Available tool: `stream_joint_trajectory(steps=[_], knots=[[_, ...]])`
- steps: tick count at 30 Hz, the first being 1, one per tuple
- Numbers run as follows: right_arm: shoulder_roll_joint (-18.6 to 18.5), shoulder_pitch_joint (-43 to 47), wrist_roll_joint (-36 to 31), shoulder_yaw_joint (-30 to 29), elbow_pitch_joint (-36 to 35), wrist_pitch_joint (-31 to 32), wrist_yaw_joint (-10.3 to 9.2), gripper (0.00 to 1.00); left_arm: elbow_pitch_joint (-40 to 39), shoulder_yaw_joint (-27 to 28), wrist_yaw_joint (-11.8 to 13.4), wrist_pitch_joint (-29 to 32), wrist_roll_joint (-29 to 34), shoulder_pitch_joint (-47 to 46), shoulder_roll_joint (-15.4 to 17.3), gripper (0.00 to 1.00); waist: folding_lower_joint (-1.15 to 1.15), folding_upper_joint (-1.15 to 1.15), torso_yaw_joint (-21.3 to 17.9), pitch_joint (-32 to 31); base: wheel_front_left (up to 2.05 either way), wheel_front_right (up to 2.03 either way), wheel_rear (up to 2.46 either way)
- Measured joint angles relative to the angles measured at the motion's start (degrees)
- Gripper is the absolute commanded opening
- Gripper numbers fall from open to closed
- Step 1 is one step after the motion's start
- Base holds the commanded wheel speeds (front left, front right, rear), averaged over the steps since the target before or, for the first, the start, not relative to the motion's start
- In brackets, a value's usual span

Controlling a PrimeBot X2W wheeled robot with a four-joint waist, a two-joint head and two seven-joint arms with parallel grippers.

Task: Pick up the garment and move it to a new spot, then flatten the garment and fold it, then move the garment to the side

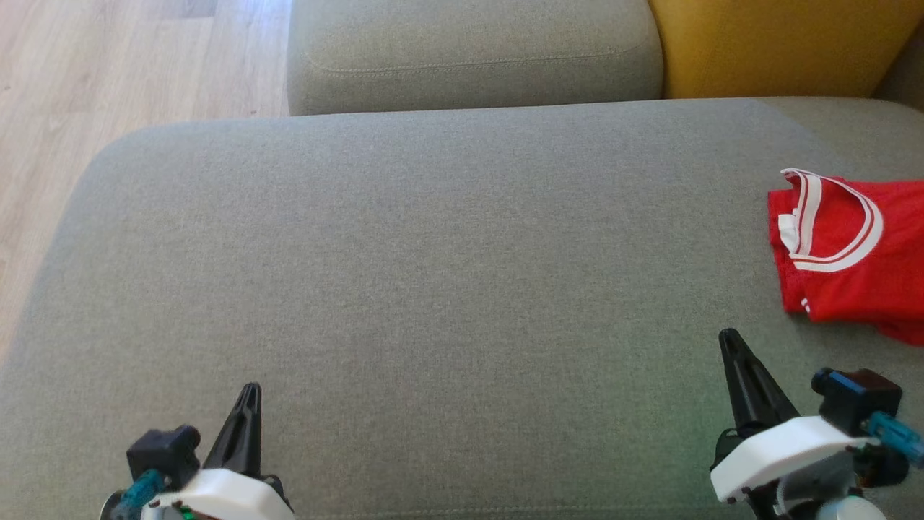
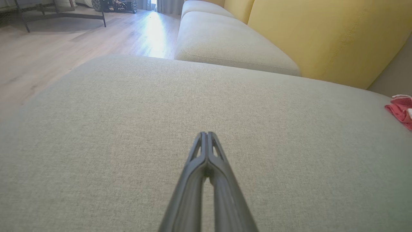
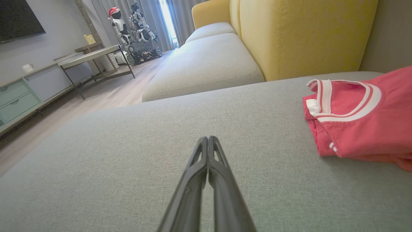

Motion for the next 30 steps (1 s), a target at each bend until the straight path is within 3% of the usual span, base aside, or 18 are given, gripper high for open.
stream_joint_trajectory(steps=[30], knots=[[-0.07, -2.36, 20.91, -1.27, 4.41, -0.43, 0.0, 0.0, 1.1, 3.78, -2.45, 4.08, -19.16, -2.29, -1.53, 0.0, 0.0, 0.0, -0.29, 0.32, 0.0, 0.0, 0.0]])
